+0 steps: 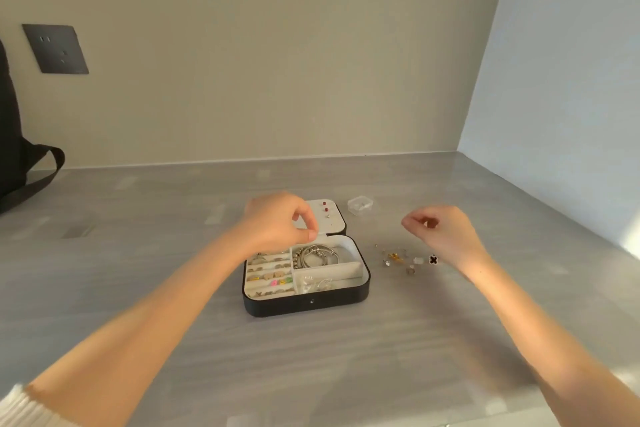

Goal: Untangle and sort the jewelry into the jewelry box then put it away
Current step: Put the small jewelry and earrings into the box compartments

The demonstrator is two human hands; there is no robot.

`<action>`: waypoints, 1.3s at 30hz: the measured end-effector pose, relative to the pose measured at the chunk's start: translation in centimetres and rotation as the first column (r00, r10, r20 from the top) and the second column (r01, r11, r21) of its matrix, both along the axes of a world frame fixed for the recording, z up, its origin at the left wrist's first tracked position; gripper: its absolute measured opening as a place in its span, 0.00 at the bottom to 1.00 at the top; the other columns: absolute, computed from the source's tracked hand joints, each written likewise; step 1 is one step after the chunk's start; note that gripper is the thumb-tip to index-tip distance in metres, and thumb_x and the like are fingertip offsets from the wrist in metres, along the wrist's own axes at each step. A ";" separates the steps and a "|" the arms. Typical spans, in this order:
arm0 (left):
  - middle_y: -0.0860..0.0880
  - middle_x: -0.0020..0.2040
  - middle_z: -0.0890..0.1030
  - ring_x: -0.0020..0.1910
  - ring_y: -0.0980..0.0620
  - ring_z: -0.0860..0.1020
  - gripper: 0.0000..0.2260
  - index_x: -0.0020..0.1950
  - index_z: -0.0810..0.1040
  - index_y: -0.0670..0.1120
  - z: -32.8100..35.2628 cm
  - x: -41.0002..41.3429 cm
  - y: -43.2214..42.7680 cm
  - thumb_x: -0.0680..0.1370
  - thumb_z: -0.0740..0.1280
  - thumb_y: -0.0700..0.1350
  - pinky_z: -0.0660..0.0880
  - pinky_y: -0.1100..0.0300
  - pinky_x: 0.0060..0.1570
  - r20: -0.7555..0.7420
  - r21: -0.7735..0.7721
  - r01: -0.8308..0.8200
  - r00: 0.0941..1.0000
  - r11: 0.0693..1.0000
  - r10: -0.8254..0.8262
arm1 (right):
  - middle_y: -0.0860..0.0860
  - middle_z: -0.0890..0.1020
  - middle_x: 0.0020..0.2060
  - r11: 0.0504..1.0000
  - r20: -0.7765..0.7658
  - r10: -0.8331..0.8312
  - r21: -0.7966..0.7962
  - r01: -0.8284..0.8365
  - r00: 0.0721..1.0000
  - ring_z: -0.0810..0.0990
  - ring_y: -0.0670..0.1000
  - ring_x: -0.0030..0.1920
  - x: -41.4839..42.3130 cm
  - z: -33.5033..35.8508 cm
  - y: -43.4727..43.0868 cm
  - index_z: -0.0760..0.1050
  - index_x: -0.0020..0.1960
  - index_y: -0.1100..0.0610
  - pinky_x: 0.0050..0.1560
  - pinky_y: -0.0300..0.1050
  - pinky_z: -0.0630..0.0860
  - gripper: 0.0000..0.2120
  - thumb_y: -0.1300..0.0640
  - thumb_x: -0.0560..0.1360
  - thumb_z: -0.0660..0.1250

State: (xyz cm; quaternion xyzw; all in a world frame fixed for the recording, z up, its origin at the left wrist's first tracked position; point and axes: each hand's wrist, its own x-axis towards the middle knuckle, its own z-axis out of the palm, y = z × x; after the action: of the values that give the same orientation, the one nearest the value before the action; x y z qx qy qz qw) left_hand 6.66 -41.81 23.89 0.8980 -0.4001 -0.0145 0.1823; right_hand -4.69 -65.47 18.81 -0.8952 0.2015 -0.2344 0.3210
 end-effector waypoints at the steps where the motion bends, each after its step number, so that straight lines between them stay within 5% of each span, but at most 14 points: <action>1: 0.55 0.45 0.74 0.51 0.54 0.73 0.01 0.44 0.79 0.57 0.1 -0.4 -0.8 0.74 0.68 0.51 0.68 0.56 0.55 0.018 0.015 0.031 0.999 0.999 -0.031 | 0.46 0.82 0.36 0.999 0.072 -0.041 0.039 0.038 0.997 0.75 0.47 0.36 -0.1 -0.4 0.0 0.81 0.39 0.52 0.38 0.41 0.68 0.06 0.56 0.74 0.67; 5: 0.56 0.44 0.73 0.51 0.53 0.74 0.05 0.48 0.81 0.55 -0.2 -1.6 -4.6 0.75 0.67 0.52 0.68 0.57 0.52 0.072 0.066 0.102 0.992 0.993 -0.107 | 0.43 0.79 0.32 0.983 0.101 -0.132 0.139 0.117 0.986 0.74 0.48 0.35 -0.8 -0.8 -1.4 0.81 0.38 0.52 0.36 0.41 0.67 0.07 0.55 0.74 0.67; 9: 0.57 0.44 0.77 0.53 0.53 0.75 0.05 0.48 0.82 0.54 -0.8 -2.4 -8.6 0.74 0.68 0.51 0.67 0.57 0.53 0.055 0.100 0.113 0.991 0.989 -0.119 | 0.47 0.83 0.42 0.983 -0.074 -0.102 0.143 0.112 0.992 0.79 0.49 0.46 -1.3 -1.1 -2.5 0.82 0.43 0.53 0.49 0.44 0.73 0.04 0.55 0.73 0.68; 12: 0.58 0.39 0.73 0.52 0.54 0.76 0.06 0.47 0.82 0.53 -1.4 -2.8 -10.9 0.73 0.69 0.51 0.65 0.58 0.52 0.041 0.145 0.108 0.993 0.984 -0.115 | 0.48 0.83 0.43 0.987 -0.098 -0.059 0.141 0.072 0.993 0.79 0.49 0.46 -1.3 -1.2 -2.5 0.81 0.42 0.49 0.48 0.44 0.72 0.02 0.53 0.72 0.69; 18: 0.58 0.41 0.74 0.53 0.54 0.76 0.05 0.48 0.82 0.52 -1.1 -1.4 -11.0 0.73 0.69 0.47 0.68 0.61 0.51 -0.019 0.107 0.020 1.000 0.994 -0.018 | 0.46 0.83 0.45 0.929 -0.263 -0.160 -0.367 0.054 0.952 0.74 0.53 0.54 -0.8 -2.0 -1.2 0.81 0.44 0.48 0.55 0.45 0.67 0.12 0.42 0.72 0.65; 27: 0.57 0.39 0.78 0.46 0.54 0.76 0.08 0.36 0.78 0.54 -0.2 0.1 -7.5 0.74 0.70 0.44 0.70 0.60 0.48 -0.156 -0.067 -0.054 0.987 0.996 0.043 | 0.46 0.81 0.46 0.881 -0.323 -0.104 -0.469 -0.063 0.941 0.72 0.51 0.53 -1.3 -1.5 -0.6 0.80 0.46 0.48 0.51 0.44 0.62 0.13 0.39 0.73 0.64; 32: 0.55 0.38 0.76 0.34 0.59 0.71 0.03 0.46 0.81 0.47 0.9 -0.4 -4.8 0.75 0.68 0.42 0.65 0.74 0.27 -0.169 -0.199 -0.058 0.985 0.978 0.024 | 0.43 0.79 0.50 0.787 -0.355 -0.105 -0.600 -0.140 0.929 0.70 0.49 0.54 -1.3 -1.0 -0.3 0.80 0.48 0.45 0.49 0.43 0.59 0.11 0.42 0.75 0.62; 34: 0.54 0.40 0.78 0.37 0.60 0.73 0.04 0.47 0.81 0.47 1.1 -1.1 -3.8 0.76 0.67 0.43 0.66 0.76 0.31 -0.172 -0.306 -0.041 0.985 0.951 -0.013 | 0.44 0.80 0.46 0.894 -0.203 -0.049 -0.446 -0.048 0.978 0.72 0.48 0.49 -1.1 -0.4 0.3 0.80 0.46 0.48 0.50 0.42 0.63 0.11 0.44 0.75 0.64; 36: 0.52 0.44 0.82 0.41 0.57 0.78 0.05 0.48 0.81 0.50 0.4 -2.1 -3.2 0.77 0.67 0.44 0.70 0.75 0.44 -0.288 -0.450 -0.043 0.953 0.892 -0.100 | 0.43 0.79 0.35 0.998 0.034 0.049 0.030 -0.050 0.998 0.73 0.44 0.38 -0.9 0.8 1.5 0.81 0.43 0.53 0.42 0.36 0.67 0.08 0.49 0.73 0.69; 39: 0.54 0.49 0.83 0.48 0.57 0.80 0.07 0.50 0.81 0.55 -1.1 -3.3 -2.9 0.76 0.68 0.44 0.74 0.67 0.52 -0.385 -0.579 -0.053 0.897 0.814 -0.216 | 0.41 0.78 0.27 0.810 0.184 0.178 0.530 -0.250 0.967 0.71 0.40 0.31 0.1 2.4 4.9 0.81 0.38 0.57 0.33 0.30 0.65 0.09 0.52 0.73 0.70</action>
State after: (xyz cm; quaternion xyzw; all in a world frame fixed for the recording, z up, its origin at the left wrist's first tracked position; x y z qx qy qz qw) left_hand 3.36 -44.67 22.75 0.7555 -0.3739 -0.1004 0.5285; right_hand -4.59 -60.54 21.24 -0.7659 0.1373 -0.1848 0.6004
